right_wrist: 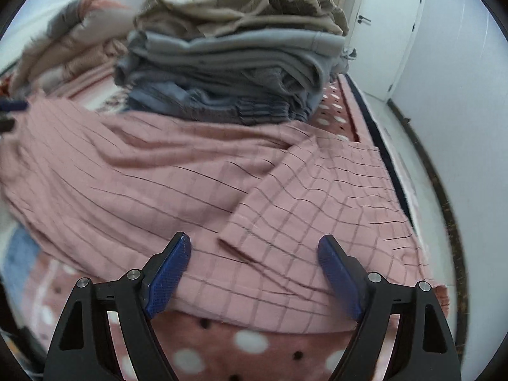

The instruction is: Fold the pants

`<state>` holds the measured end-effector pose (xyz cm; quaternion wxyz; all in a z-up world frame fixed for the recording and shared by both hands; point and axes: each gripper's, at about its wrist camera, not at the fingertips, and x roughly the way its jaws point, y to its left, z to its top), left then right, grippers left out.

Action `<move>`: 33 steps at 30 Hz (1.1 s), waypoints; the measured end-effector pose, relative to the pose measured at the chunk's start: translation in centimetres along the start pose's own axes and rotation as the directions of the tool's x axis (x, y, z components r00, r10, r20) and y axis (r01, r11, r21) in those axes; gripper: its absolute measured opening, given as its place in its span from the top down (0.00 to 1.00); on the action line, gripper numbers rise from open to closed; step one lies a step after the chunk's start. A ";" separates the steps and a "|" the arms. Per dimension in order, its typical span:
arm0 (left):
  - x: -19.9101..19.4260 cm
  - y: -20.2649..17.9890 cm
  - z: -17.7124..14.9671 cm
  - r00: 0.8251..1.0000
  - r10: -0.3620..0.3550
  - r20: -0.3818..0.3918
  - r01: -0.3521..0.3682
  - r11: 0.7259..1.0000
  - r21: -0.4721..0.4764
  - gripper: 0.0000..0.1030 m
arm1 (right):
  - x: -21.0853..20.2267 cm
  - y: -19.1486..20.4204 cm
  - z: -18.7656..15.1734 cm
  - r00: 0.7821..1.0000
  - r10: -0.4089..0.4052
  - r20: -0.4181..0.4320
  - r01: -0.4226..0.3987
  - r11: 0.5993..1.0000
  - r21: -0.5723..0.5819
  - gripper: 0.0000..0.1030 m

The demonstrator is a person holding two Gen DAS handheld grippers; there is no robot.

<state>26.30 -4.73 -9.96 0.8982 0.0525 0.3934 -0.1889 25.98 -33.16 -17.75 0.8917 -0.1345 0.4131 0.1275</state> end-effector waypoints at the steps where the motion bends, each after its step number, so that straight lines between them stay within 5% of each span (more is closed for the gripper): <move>1: 0.0 -0.3 0.2 1.000 -0.001 0.005 0.001 1.000 0.004 0.30 | 0.1 -0.1 -0.1 1.000 -0.015 0.004 0.015 1.000 -0.011 0.23; 4: 0.1 -0.7 0.6 1.000 -0.006 0.012 0.006 1.000 -0.001 0.30 | 0.2 -0.8 -0.1 0.999 -0.054 0.007 0.054 0.999 0.007 0.39; 6: 0.5 -0.6 0.7 1.000 -0.004 0.009 0.004 1.000 -0.006 0.30 | 0.3 -1.6 0.0 0.998 -0.064 -0.003 0.064 0.997 0.033 0.78; 8: 1.1 -0.3 0.7 1.000 0.013 0.005 -0.013 1.000 -0.009 0.30 | 0.1 -2.5 0.0 0.996 -0.093 -0.010 0.093 0.995 0.044 0.93; 15: 2.7 2.2 0.3 0.998 0.069 -0.015 -0.069 0.996 -0.060 0.30 | 0.3 -4.5 2.0 0.986 -0.167 0.008 0.167 0.986 0.023 0.97; 21: 3.6 4.9 -0.1 0.993 0.113 -0.027 -0.115 0.988 -0.103 0.30 | 0.7 -9.4 5.6 0.977 -0.212 0.026 0.206 0.968 0.143 0.97; 30: 4.4 8.7 -0.9 0.979 0.199 -0.043 -0.203 0.968 -0.146 0.30 | 5.0 -14.6 6.4 0.956 -0.267 -0.122 0.288 0.933 0.218 0.96; 31: 4.4 9.3 -1.2 0.978 0.205 -0.047 -0.210 0.965 -0.155 0.30 | 5.7 -15.0 6.0 0.955 -0.259 -0.147 0.288 0.929 0.234 0.94; 33: 4.2 9.9 -1.5 0.976 0.212 -0.049 -0.217 0.962 -0.166 0.30 | 6.4 -15.3 5.5 0.951 -0.259 -0.167 0.295 0.923 0.249 0.73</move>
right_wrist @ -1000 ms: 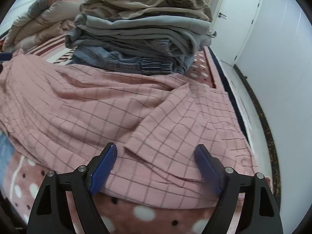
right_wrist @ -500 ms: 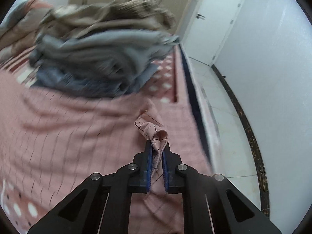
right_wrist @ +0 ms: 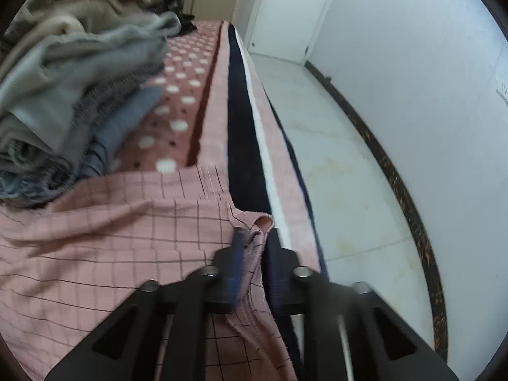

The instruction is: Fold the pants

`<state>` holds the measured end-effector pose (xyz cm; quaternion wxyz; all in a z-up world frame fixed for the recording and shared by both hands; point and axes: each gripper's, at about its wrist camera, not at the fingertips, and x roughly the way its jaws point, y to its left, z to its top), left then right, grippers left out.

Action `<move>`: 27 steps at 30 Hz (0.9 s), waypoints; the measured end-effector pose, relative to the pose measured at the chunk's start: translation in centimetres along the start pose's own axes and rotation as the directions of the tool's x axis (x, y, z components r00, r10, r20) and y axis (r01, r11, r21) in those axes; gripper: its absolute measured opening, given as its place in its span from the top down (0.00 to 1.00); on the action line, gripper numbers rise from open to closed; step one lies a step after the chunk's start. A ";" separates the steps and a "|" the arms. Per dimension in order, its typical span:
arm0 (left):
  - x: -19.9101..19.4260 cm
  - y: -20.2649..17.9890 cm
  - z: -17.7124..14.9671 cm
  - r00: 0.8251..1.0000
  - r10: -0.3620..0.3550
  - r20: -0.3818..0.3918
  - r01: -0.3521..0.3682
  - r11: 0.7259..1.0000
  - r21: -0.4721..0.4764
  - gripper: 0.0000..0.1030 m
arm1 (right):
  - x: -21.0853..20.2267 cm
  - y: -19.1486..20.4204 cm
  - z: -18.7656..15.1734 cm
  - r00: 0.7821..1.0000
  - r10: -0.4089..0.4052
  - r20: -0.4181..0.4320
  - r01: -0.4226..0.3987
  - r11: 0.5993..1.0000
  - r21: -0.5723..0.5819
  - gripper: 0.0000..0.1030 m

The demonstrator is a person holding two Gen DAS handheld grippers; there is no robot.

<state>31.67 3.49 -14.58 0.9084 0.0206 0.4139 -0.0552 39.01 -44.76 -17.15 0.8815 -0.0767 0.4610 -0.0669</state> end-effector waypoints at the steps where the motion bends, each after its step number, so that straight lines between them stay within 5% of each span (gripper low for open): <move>1: -0.2 0.3 -0.1 1.000 0.005 0.002 -0.005 1.000 -0.005 0.30 | -0.1 -0.1 -0.1 1.000 -0.023 0.013 0.023 1.000 0.008 0.68; 3: -0.9 1.1 -0.3 1.000 0.020 0.014 -0.020 1.000 -0.012 0.22 | -1.3 -0.5 -0.1 0.998 -0.030 0.049 0.028 0.999 0.038 0.54; 7: -3.3 3.1 -0.8 0.997 0.049 0.060 -0.047 0.998 -0.035 0.18 | -6.5 0.3 0.0 0.986 0.063 0.155 -0.074 0.995 0.066 0.50; 9: -4.8 4.5 -1.3 0.994 0.067 0.082 -0.062 0.996 -0.063 0.17 | -9.3 1.9 0.0 0.972 0.114 0.207 -0.122 0.992 0.024 0.33; 13: -7.3 7.8 -2.6 0.990 0.096 0.100 -0.083 0.989 -0.122 0.17 | -16.3 7.8 -0.6 0.909 0.283 0.305 -0.265 0.959 -0.100 0.22; 20: -10.0 13.9 -5.9 0.985 0.138 0.100 -0.118 0.976 -0.182 0.19 | -23.7 21.0 -2.0 0.781 0.546 0.302 -0.461 0.831 -0.310 0.16; 22: -9.7 15.2 -6.7 0.990 0.114 0.087 -0.095 0.976 -0.197 0.36 | -24.6 25.9 -3.3 0.754 0.601 0.264 -0.499 0.786 -0.364 0.16; 24: -8.8 16.3 -7.4 0.995 0.086 0.054 -0.073 0.977 -0.200 0.69 | -24.6 30.0 -3.8 0.737 0.639 0.219 -0.522 0.745 -0.416 0.16; 27: -7.0 17.3 -8.7 0.999 0.037 0.005 -0.035 0.980 -0.198 0.72 | -23.6 35.8 -4.8 0.719 0.680 0.142 -0.559 0.688 -0.462 0.17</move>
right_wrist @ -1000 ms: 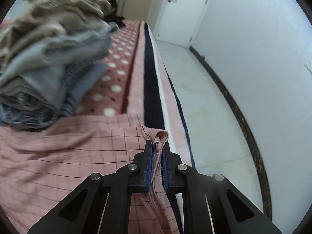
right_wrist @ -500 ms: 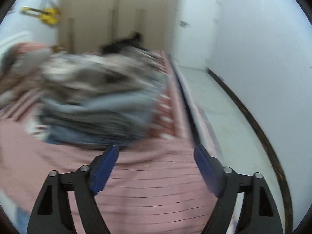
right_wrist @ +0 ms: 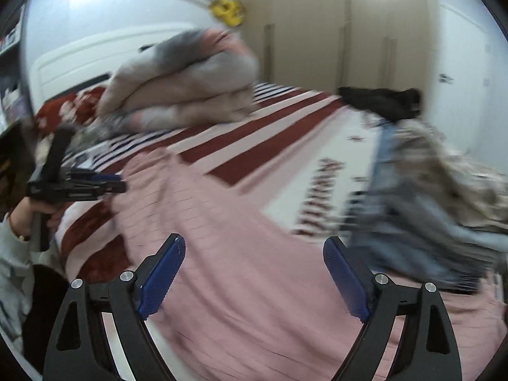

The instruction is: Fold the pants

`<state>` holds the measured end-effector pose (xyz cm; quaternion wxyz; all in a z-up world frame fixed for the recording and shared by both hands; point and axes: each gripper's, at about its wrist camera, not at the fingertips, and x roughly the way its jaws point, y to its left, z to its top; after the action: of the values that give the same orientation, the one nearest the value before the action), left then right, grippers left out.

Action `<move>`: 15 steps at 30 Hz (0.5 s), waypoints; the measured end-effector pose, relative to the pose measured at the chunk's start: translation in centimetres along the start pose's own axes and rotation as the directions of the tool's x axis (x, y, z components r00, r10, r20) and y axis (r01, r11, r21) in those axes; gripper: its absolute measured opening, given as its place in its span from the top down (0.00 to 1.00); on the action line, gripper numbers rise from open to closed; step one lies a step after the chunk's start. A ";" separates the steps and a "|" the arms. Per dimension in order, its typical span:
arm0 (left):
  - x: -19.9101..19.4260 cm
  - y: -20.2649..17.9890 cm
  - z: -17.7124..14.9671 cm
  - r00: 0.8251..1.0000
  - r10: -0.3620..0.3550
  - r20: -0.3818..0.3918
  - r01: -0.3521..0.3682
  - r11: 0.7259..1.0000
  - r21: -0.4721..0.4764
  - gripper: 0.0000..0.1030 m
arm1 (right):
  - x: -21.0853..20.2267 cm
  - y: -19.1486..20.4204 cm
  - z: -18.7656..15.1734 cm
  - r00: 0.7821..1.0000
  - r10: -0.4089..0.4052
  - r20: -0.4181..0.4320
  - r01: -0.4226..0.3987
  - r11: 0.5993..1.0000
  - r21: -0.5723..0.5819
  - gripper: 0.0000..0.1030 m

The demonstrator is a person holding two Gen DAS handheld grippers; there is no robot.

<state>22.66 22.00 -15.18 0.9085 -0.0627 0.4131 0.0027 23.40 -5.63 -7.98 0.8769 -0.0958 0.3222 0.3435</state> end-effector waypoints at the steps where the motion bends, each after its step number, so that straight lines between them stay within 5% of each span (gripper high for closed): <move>1: 0.5 0.4 -0.4 1.000 0.007 -0.014 -0.007 1.000 0.006 0.72 | 1.4 0.7 -0.1 1.000 0.023 -0.017 -0.023 1.000 -0.002 0.17; 4: 2.0 2.5 -2.1 0.998 0.025 -0.058 -0.024 1.000 0.007 0.71 | 5.1 3.2 -1.2 0.993 0.071 -0.090 -0.073 0.997 -0.020 0.17; 10: 2.1 5.7 -2.8 0.998 -0.056 -0.031 0.055 0.998 -0.043 0.63 | 8.7 4.3 -5.5 0.971 0.048 -0.235 -0.059 0.998 -0.038 0.17; 15: 2.4 6.4 -1.6 0.999 -0.040 -0.027 0.040 0.999 -0.012 0.57 | 8.5 3.7 -6.9 0.972 0.046 -0.232 -0.056 0.998 -0.037 0.16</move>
<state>22.72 28.03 -18.72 0.9023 -0.0761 0.4240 -0.0140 22.25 -0.99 -18.45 0.8221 -0.1459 0.4168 0.3593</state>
